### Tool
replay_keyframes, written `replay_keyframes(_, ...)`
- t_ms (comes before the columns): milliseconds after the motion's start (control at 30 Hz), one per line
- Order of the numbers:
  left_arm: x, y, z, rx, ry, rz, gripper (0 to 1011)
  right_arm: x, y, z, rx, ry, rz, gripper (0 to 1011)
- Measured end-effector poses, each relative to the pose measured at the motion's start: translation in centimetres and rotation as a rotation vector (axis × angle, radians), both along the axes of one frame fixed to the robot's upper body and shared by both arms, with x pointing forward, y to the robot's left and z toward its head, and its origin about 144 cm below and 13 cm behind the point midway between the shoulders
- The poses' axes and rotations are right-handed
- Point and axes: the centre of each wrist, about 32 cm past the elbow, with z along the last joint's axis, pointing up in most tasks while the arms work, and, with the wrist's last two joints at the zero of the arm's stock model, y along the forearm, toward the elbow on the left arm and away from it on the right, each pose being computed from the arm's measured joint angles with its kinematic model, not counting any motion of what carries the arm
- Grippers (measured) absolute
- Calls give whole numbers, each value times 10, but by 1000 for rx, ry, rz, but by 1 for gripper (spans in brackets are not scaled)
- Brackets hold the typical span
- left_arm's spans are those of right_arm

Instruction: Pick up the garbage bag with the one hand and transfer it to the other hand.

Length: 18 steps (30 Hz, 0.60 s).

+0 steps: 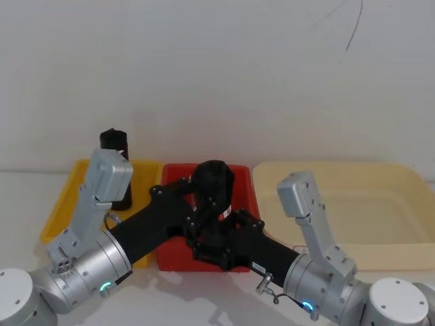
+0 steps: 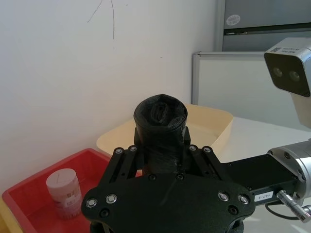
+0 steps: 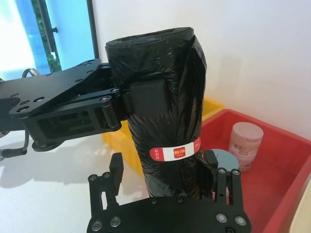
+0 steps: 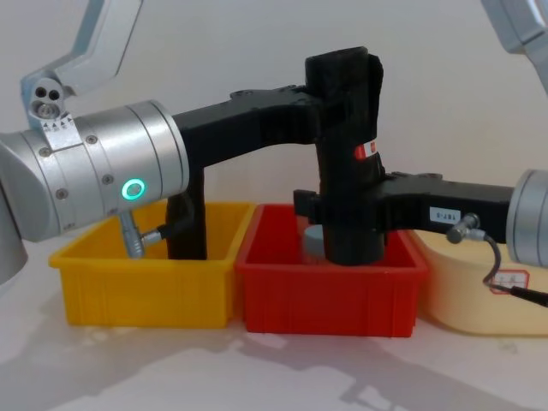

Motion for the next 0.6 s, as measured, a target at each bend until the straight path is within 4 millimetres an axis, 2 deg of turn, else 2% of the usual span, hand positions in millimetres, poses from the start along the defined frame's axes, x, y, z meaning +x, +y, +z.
replay_keyframes(600, 0, 0, 0, 0, 0, 0, 378, 4, 8, -6, 25, 13, 19, 1005)
